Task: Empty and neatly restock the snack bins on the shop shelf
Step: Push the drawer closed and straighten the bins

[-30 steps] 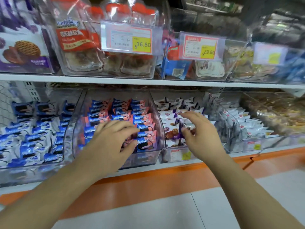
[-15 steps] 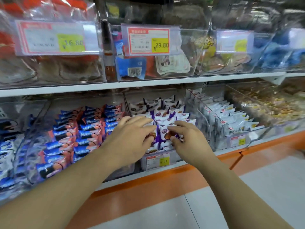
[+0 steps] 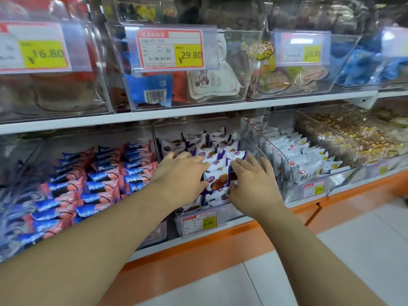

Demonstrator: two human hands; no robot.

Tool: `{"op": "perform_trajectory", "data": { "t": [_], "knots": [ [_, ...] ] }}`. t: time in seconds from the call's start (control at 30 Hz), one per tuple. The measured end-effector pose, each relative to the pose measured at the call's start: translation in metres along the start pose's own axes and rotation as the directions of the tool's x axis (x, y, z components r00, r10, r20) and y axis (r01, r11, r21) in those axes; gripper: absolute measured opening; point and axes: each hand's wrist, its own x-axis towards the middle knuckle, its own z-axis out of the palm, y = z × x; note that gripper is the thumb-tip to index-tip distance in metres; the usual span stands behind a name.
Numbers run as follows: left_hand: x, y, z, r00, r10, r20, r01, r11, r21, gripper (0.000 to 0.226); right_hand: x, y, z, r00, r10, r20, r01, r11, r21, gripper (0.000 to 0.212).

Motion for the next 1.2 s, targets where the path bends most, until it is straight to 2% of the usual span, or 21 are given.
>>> {"op": "perform_trajectory", "data": {
  "t": [0.17, 0.33, 0.43, 0.57, 0.73, 0.9, 0.97, 1.07, 1.2],
  "knots": [
    [-0.004, -0.005, 0.000, 0.999, 0.033, -0.023, -0.034, 0.999, -0.033, 0.053, -0.002, 0.004, 0.001, 0.998, -0.033, -0.048, 0.037, 0.995, 0.094, 0.063],
    [-0.031, -0.013, -0.015, 0.993, 0.003, -0.118, -0.027, 0.979, -0.204, 0.058, -0.006, -0.010, -0.014, 0.991, -0.081, -0.105, 0.113, 0.932, 0.344, 0.064],
    [-0.071, -0.029, -0.023, 0.981, -0.055, -0.188, -0.003, 0.956, -0.294, 0.056, -0.013, -0.029, -0.019, 0.976, -0.171, -0.135, 0.210, 0.901, 0.379, 0.063],
    [-0.146, -0.070, -0.022, 0.964, -0.182, -0.193, 0.107, 0.933, -0.344, 0.056, -0.027, -0.080, -0.026, 0.939, -0.311, -0.148, 0.344, 0.859, 0.379, 0.059],
    [-0.244, -0.144, -0.005, 0.915, -0.353, -0.194, 0.254, 0.879, -0.404, 0.055, -0.052, -0.159, -0.027, 0.880, -0.460, -0.121, 0.460, 0.760, 0.459, 0.061],
    [-0.308, -0.229, 0.033, 0.855, -0.504, -0.120, 0.431, 0.820, -0.376, 0.072, -0.065, -0.223, -0.015, 0.856, -0.513, -0.067, 0.486, 0.753, 0.442, 0.055],
    [-0.322, -0.255, 0.044, 0.836, -0.546, -0.049, 0.499, 0.795, -0.346, 0.075, -0.066, -0.251, -0.012, 0.859, -0.508, -0.055, 0.474, 0.752, 0.458, 0.053],
    [-0.338, -0.280, 0.054, 0.816, -0.576, 0.054, 0.560, 0.764, -0.321, 0.086, -0.065, -0.294, -0.008, 0.854, -0.518, -0.057, 0.484, 0.748, 0.454, 0.050],
    [-0.339, -0.293, 0.065, 0.806, -0.553, 0.211, 0.592, 0.733, -0.336, 0.077, -0.059, -0.344, -0.006, 0.837, -0.547, -0.013, 0.505, 0.763, 0.404, 0.053]
  ]
}}
